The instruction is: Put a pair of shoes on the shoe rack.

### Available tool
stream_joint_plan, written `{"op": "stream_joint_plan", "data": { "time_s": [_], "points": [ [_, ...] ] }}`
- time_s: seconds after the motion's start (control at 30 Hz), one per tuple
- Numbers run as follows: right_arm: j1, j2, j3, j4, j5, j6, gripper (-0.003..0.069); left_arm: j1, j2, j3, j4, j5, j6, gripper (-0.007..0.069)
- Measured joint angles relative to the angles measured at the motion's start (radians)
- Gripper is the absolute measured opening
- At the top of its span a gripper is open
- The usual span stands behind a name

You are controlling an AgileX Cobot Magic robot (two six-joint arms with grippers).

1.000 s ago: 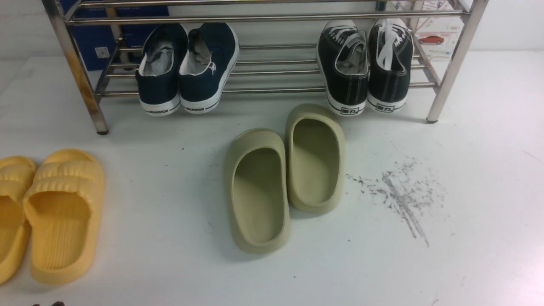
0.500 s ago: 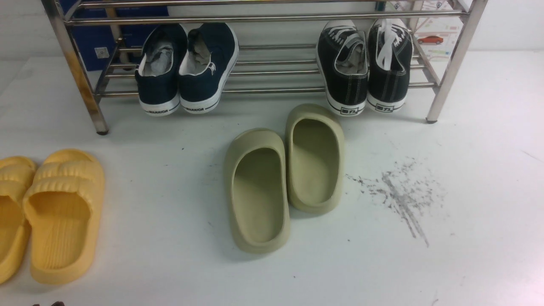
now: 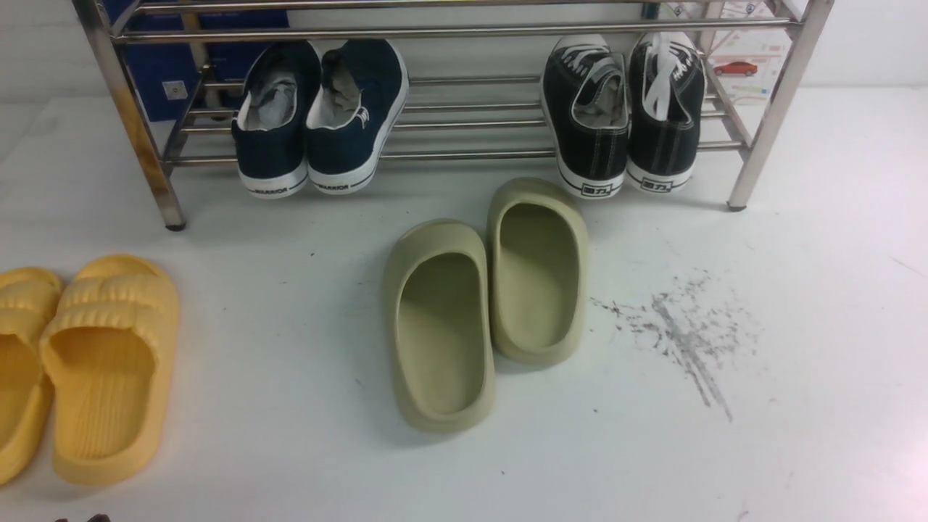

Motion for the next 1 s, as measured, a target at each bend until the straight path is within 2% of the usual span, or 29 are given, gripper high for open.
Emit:
{"op": "stream_joint_plan", "data": {
  "time_s": [0.13, 0.23, 0.43, 1.0],
  "points": [
    [-0.016, -0.146, 0.066, -0.155, -0.046, 0.150, 0.0055, 0.000, 0.000, 0.000, 0.000, 0.000, 0.000, 0.0239],
    [-0.040, -0.220, 0.129, -0.183, -0.077, 0.213, 0.0058, 0.000, 0.000, 0.000, 0.000, 0.000, 0.000, 0.0239],
    [-0.068, -0.232, 0.203, -0.170, -0.151, 0.188, 0.0070, 0.000, 0.000, 0.000, 0.000, 0.000, 0.000, 0.0239],
    [-0.069, -0.232, 0.206, -0.131, -0.167, 0.156, 0.0092, 0.000, 0.000, 0.000, 0.000, 0.000, 0.000, 0.0239]
  ]
}}
